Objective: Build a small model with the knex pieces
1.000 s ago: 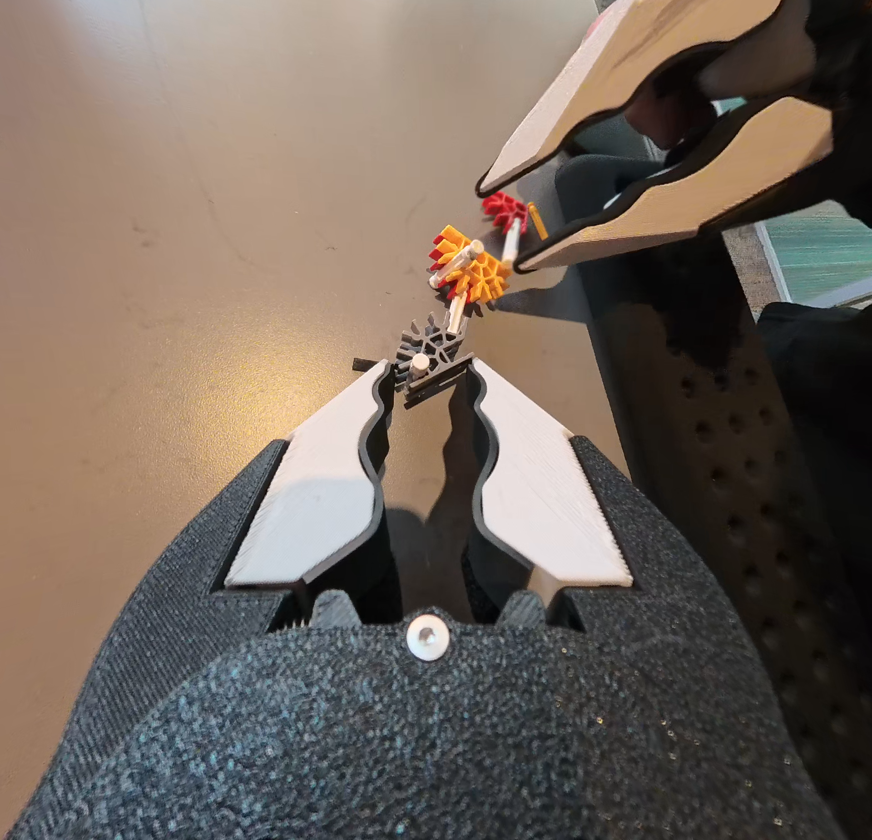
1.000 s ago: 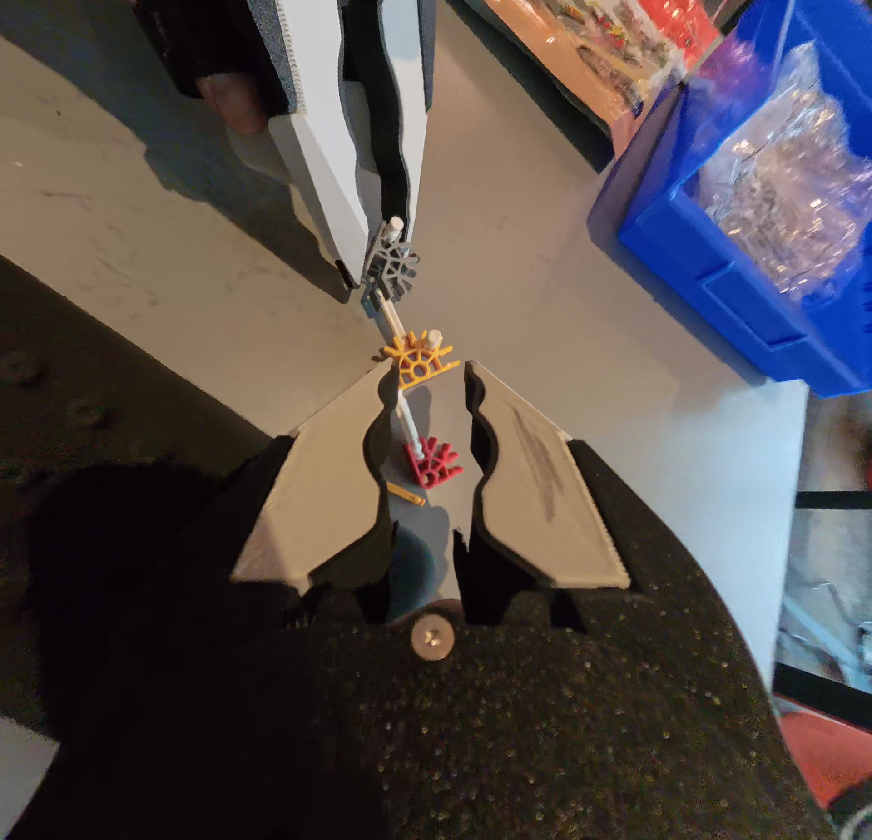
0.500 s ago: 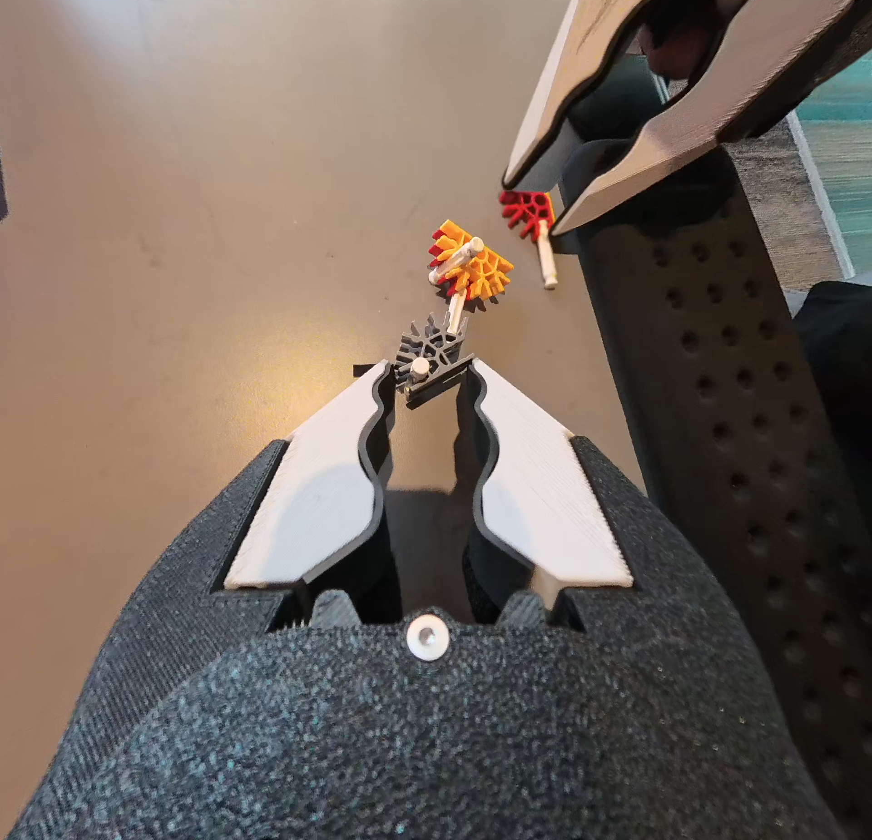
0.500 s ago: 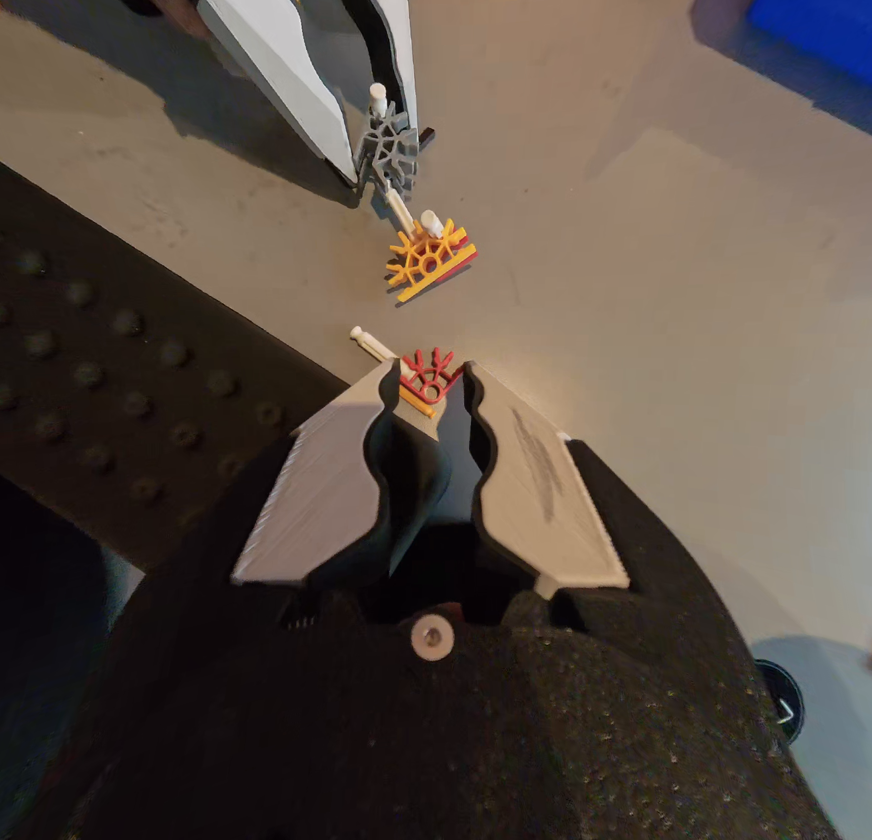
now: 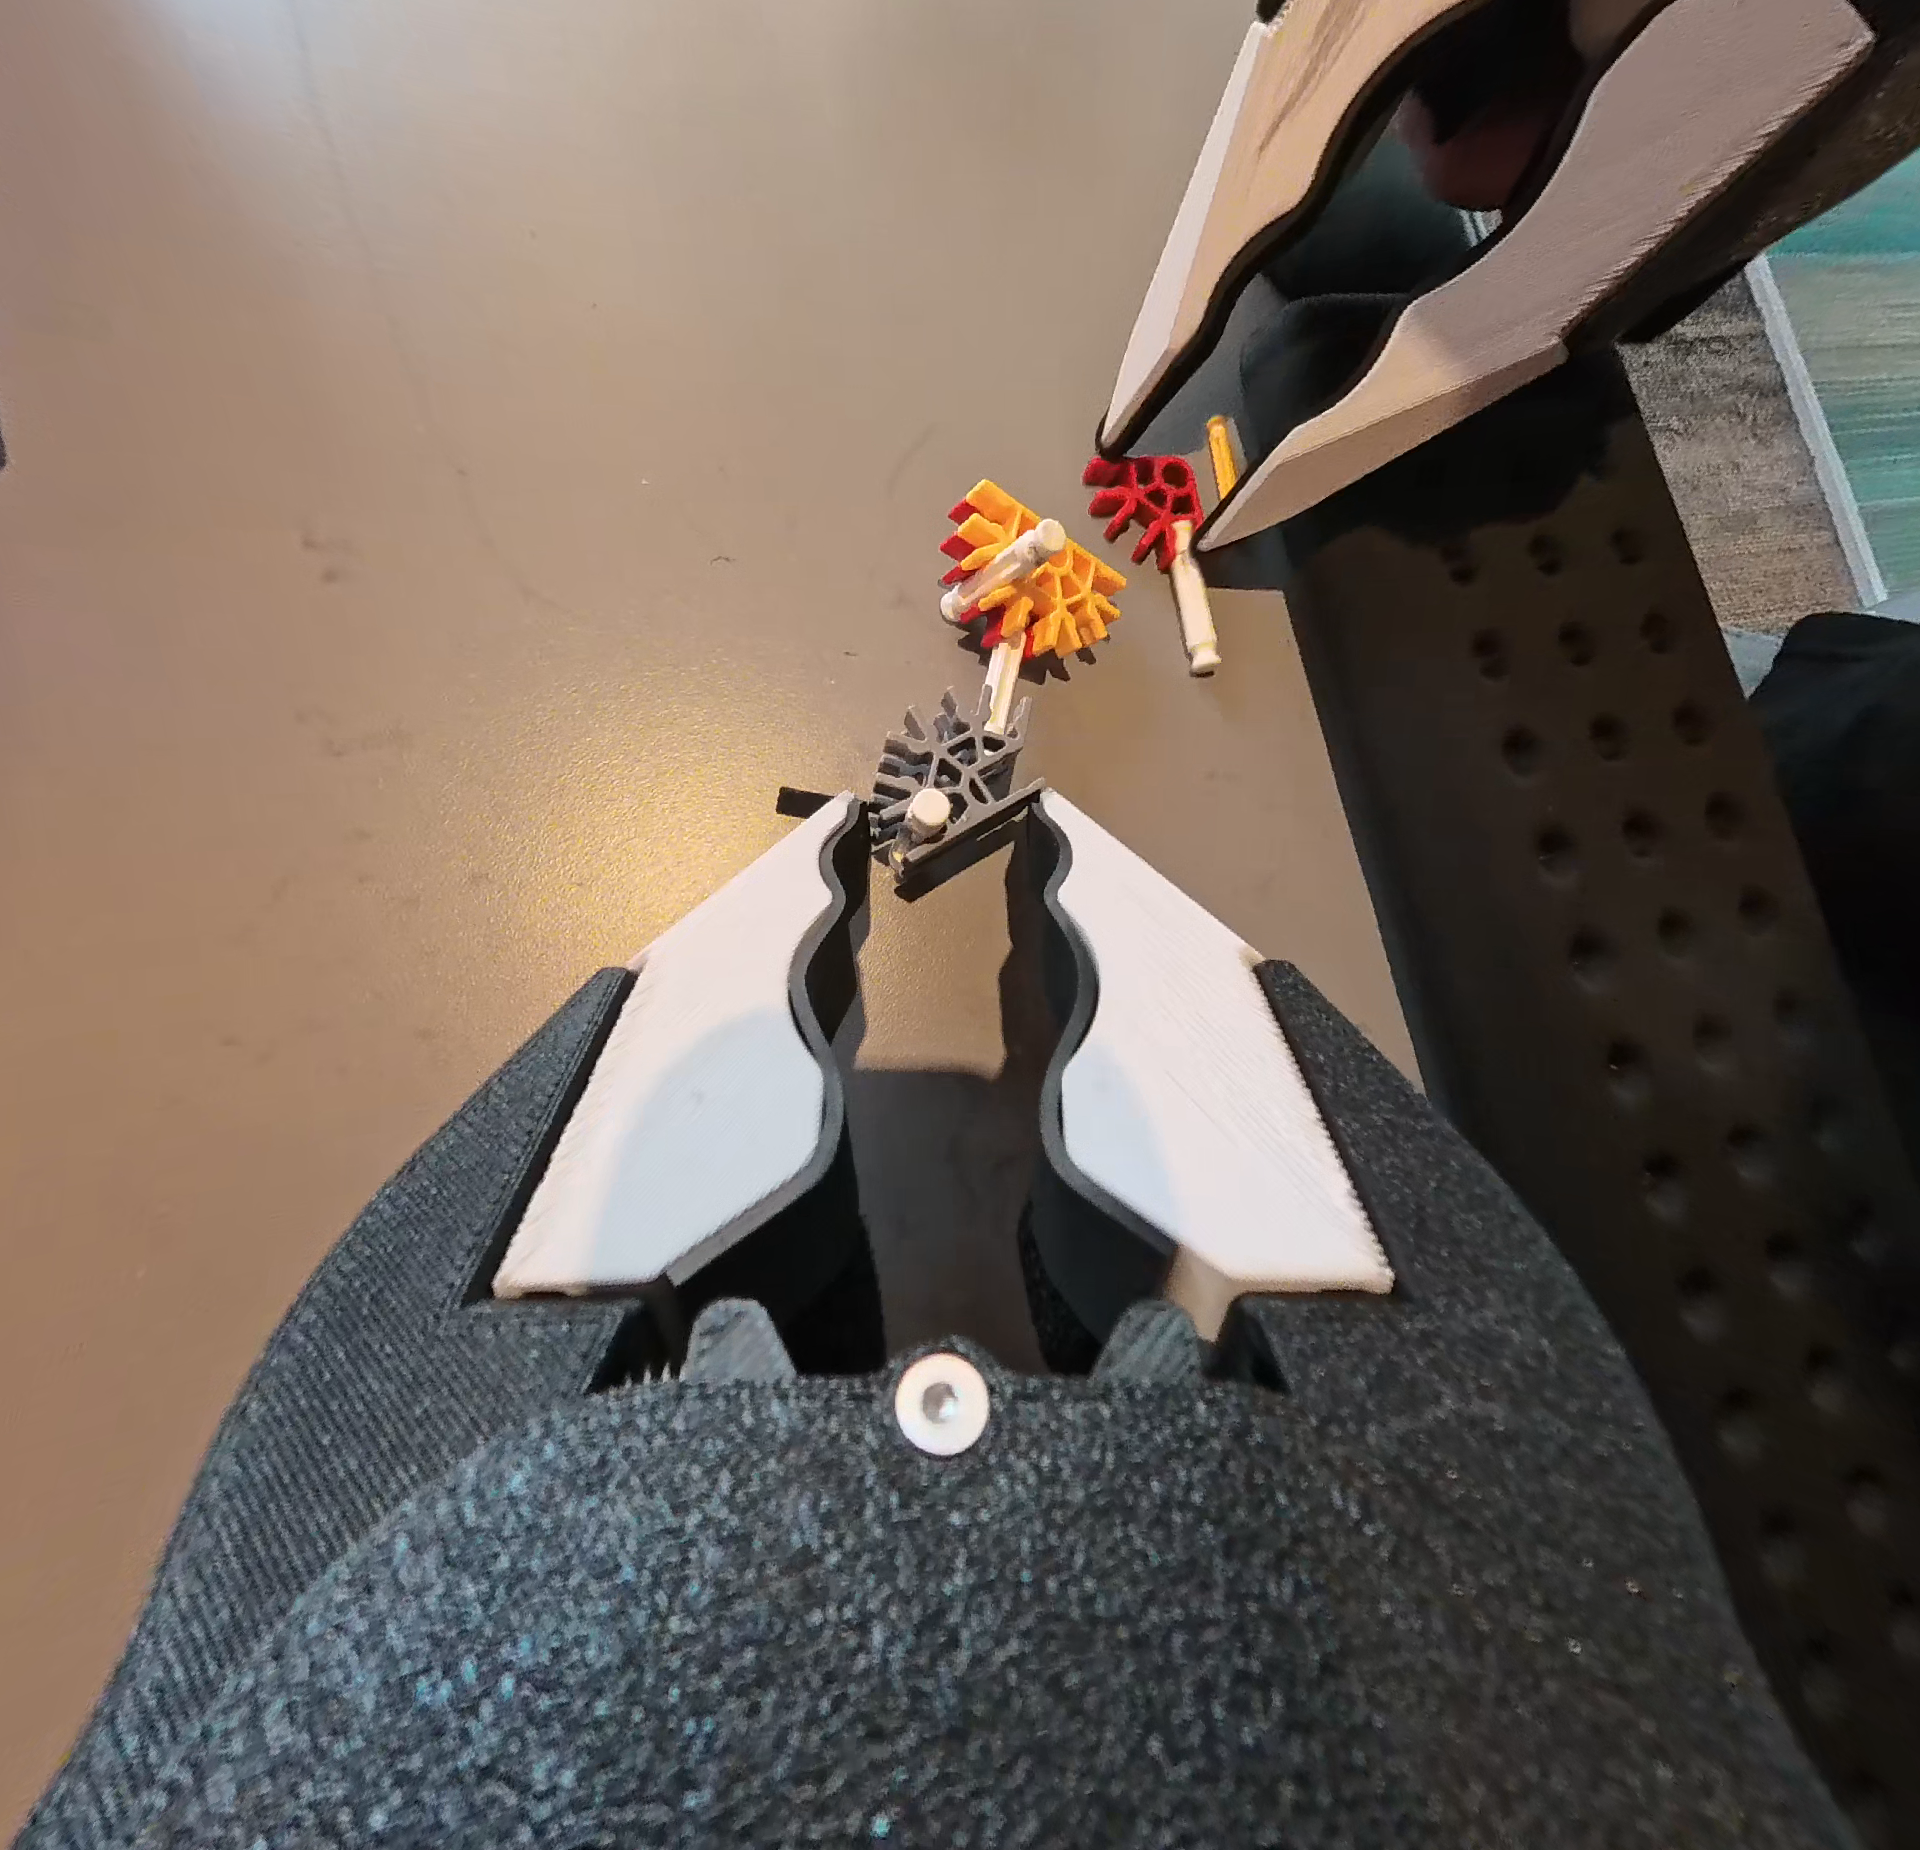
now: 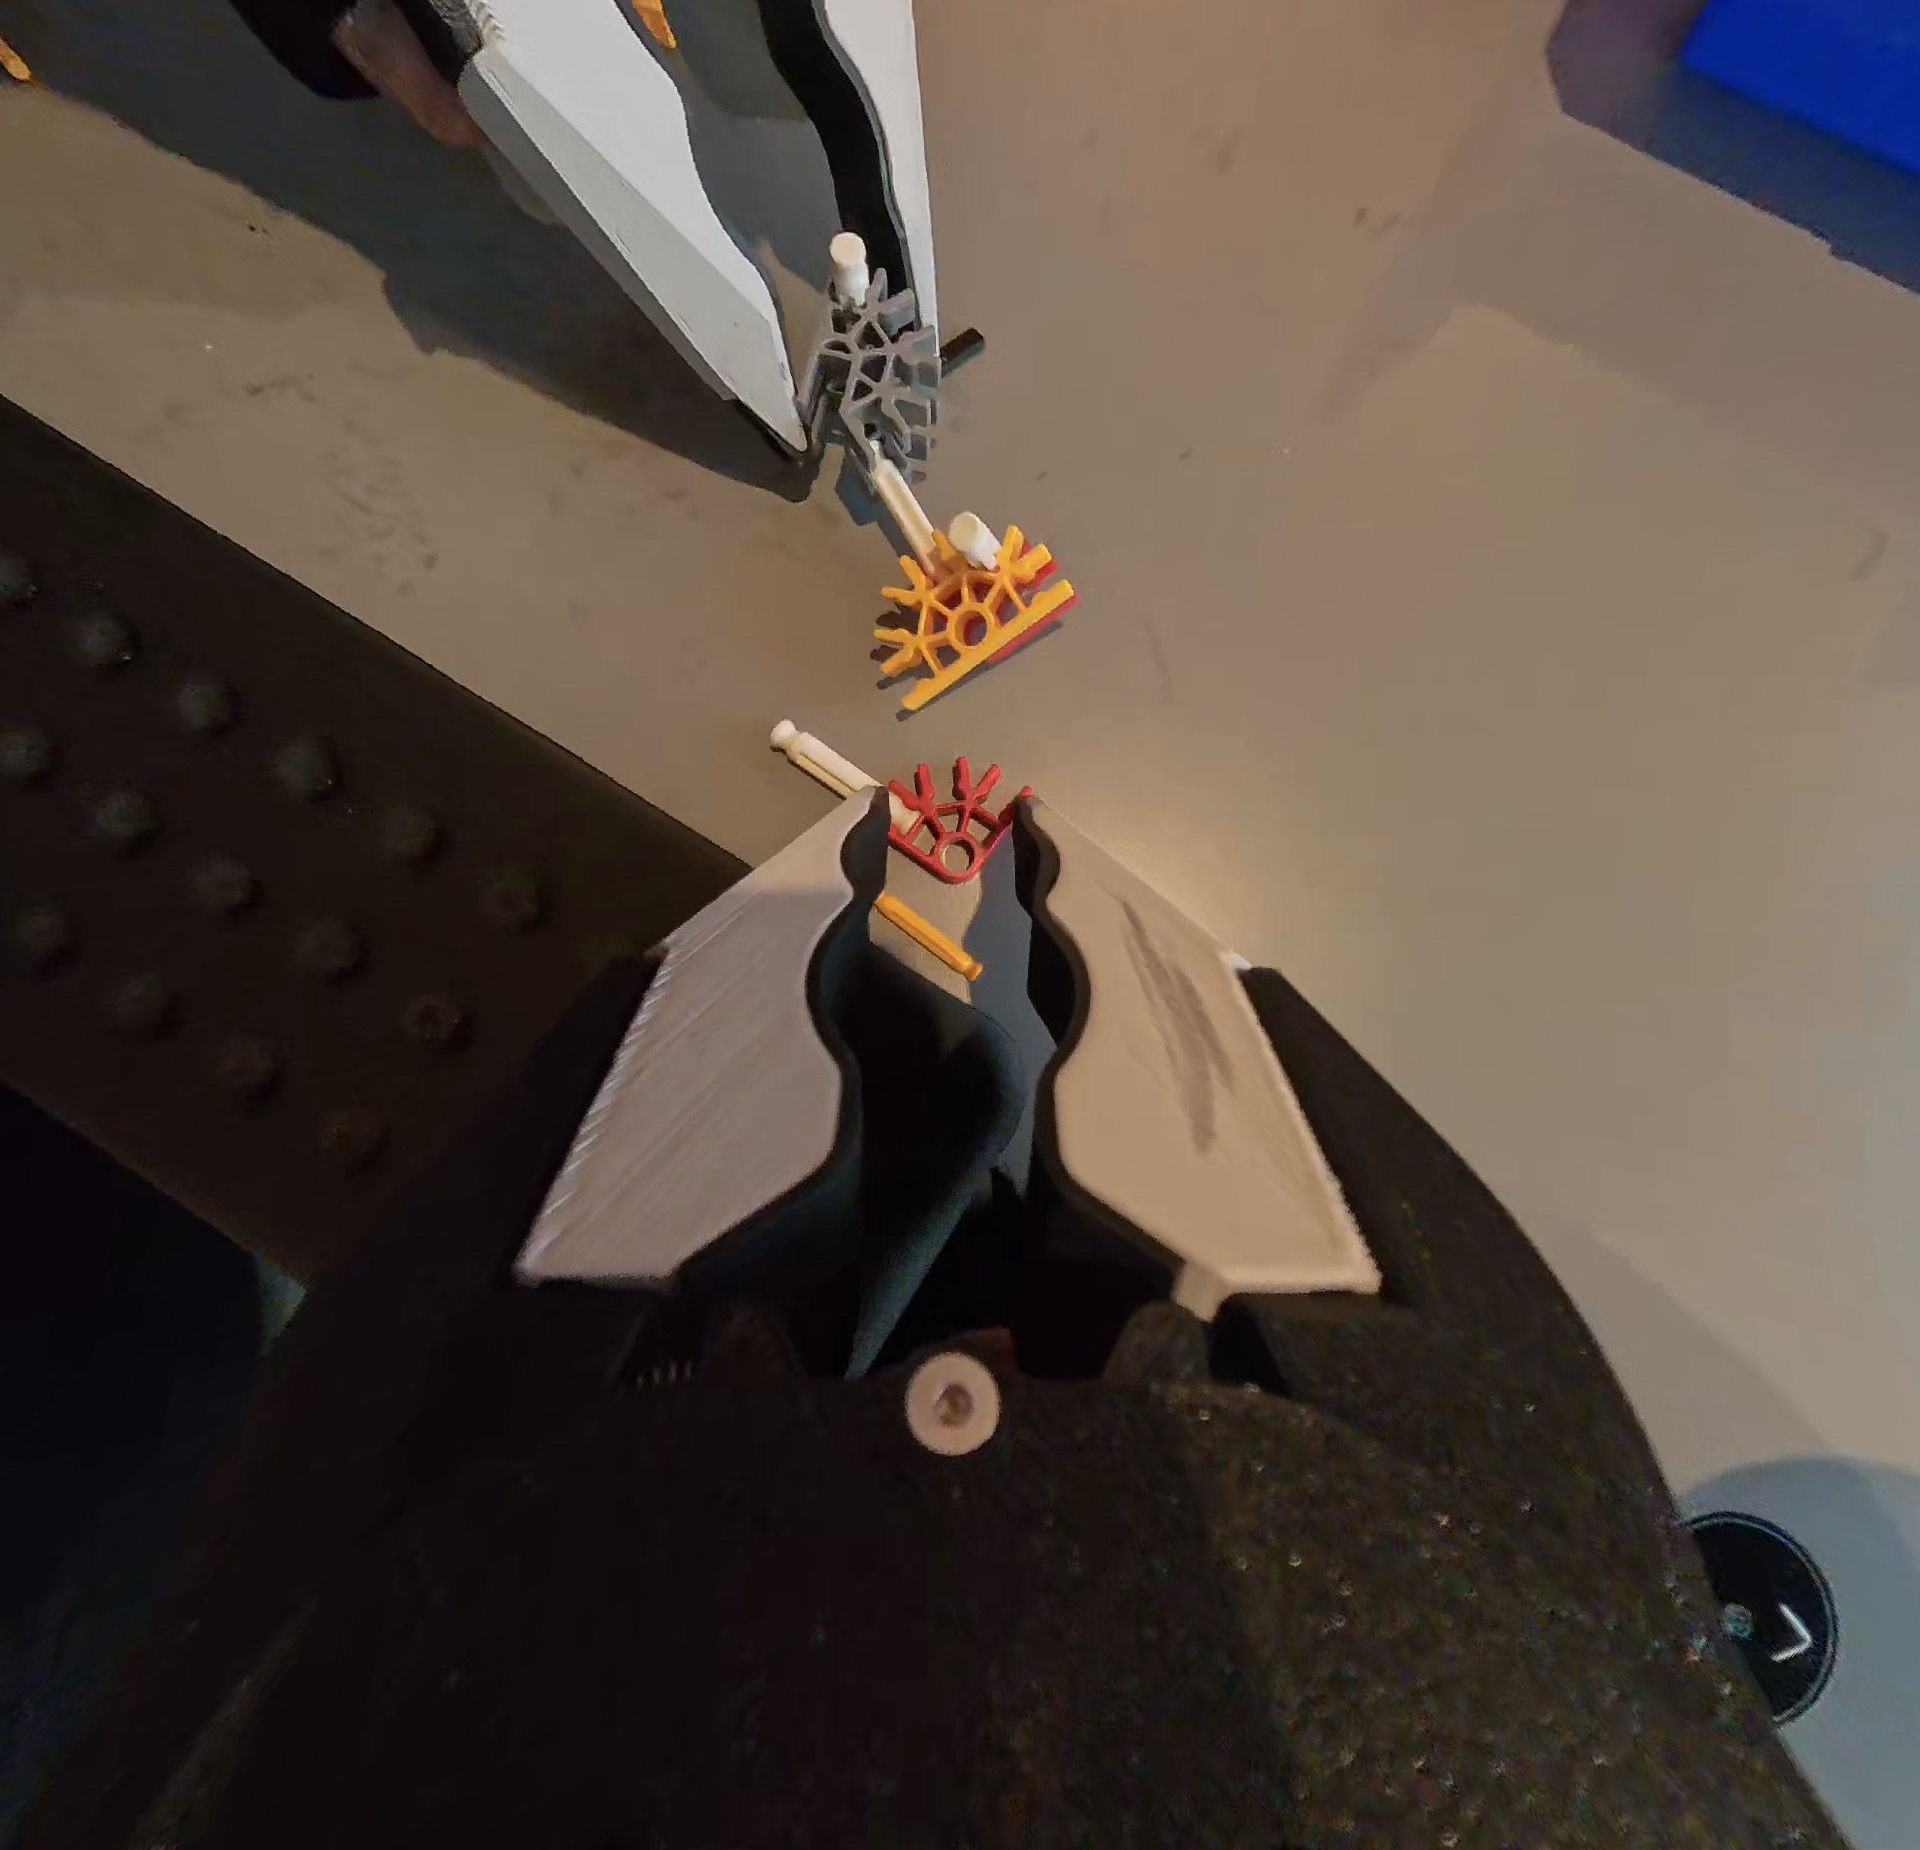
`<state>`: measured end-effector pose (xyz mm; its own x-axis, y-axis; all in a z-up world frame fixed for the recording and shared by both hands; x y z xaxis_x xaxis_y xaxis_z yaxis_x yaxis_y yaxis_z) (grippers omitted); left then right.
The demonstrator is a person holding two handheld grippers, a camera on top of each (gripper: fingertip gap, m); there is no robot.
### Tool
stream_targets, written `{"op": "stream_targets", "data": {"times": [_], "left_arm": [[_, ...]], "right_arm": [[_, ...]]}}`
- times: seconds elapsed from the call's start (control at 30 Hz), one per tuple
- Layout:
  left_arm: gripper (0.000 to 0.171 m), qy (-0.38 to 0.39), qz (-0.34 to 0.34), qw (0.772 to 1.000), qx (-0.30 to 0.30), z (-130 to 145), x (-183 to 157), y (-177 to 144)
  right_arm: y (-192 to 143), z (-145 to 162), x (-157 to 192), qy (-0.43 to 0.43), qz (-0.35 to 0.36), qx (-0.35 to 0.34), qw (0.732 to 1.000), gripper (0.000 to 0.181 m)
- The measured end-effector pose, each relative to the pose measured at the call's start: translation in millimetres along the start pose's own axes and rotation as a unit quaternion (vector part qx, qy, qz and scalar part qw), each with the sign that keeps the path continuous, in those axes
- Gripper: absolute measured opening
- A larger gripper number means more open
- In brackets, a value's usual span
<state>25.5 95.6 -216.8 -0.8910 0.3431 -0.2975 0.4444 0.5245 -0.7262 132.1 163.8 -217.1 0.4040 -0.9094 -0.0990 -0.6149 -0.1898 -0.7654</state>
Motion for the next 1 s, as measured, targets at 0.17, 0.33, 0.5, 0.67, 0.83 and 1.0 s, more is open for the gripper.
{"op": "stream_targets", "data": {"times": [0.17, 0.33, 0.5, 0.67, 0.83, 1.0], "left_arm": [[0.028, -0.01, 0.002, 1.0, -0.002, 0, 1, 0], [0.028, -0.015, 0.007, 1.0, -0.004, 0, 1, -1], [0.028, -0.024, -0.006, 1.0, -0.013, -2, 7, -2], [0.028, -0.037, -0.033, 0.999, -0.021, -3, 20, -12], [0.029, -0.047, -0.033, 0.998, -0.018, 2, 27, -12], [0.028, -0.05, -0.02, 0.998, -0.023, 2, 27, -10]], "right_arm": [[-2, -5, 2, -0.019, 0.011, -0.022, 1.0, 0.0], [-6, -5, 7, -0.03, -0.008, -0.015, 0.999, 0.021], [-2, -25, 34, -0.065, -0.06, -0.031, 0.996, 0.033], [15, -37, 46, -0.171, -0.116, -0.01, 0.978, 0.04], [23, -42, 47, -0.245, -0.19, 0.011, 0.951, 0.039], [31, -45, 48, -0.315, -0.217, 0.019, 0.924, 0.033]]}}
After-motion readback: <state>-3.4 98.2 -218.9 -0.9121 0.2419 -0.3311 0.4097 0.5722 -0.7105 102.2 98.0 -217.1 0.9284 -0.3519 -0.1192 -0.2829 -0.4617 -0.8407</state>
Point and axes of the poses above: each gripper's, where its closed fingertips meet, y out along the fingers, z out of its underside, x = y × z across the jaws, the point moved 4 cm from there along -y, back along the fingers, and after that the axes turned 9 degrees about -y, right-handed, at the moved point
